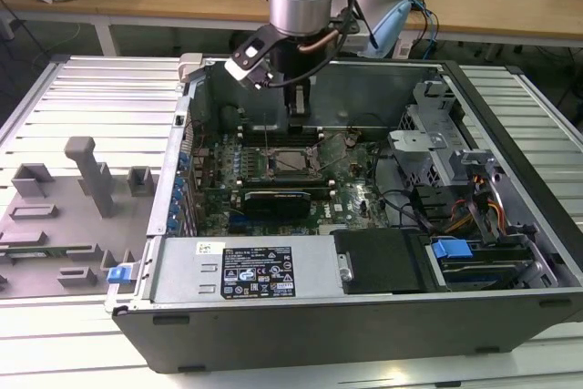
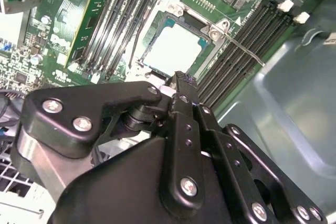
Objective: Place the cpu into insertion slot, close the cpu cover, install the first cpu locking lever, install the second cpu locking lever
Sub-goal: 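Place the cpu into insertion slot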
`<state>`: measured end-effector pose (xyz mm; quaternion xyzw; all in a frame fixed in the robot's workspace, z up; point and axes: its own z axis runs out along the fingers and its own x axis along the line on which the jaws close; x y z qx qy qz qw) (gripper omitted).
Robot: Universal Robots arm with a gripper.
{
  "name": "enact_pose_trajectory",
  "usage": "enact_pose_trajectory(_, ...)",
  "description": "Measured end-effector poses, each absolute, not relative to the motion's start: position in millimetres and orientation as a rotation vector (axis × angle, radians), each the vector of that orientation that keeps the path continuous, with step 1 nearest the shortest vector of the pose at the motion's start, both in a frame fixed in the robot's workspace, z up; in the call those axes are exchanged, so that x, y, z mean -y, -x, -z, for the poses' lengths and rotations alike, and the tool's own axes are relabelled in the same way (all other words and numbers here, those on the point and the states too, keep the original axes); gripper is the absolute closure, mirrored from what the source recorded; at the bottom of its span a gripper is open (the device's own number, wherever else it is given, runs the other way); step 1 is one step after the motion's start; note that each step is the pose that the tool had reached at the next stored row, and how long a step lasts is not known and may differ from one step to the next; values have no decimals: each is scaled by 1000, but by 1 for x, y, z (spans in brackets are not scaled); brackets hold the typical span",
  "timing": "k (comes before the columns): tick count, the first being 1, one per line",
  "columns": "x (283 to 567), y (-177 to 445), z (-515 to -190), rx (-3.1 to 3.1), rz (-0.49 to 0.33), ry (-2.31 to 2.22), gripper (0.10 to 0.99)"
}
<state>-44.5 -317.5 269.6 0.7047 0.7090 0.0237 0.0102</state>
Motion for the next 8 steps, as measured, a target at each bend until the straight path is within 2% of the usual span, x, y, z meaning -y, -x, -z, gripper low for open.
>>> enact_pose_trajectory(8,318,40,-270,-2213,-74,-2200,980)
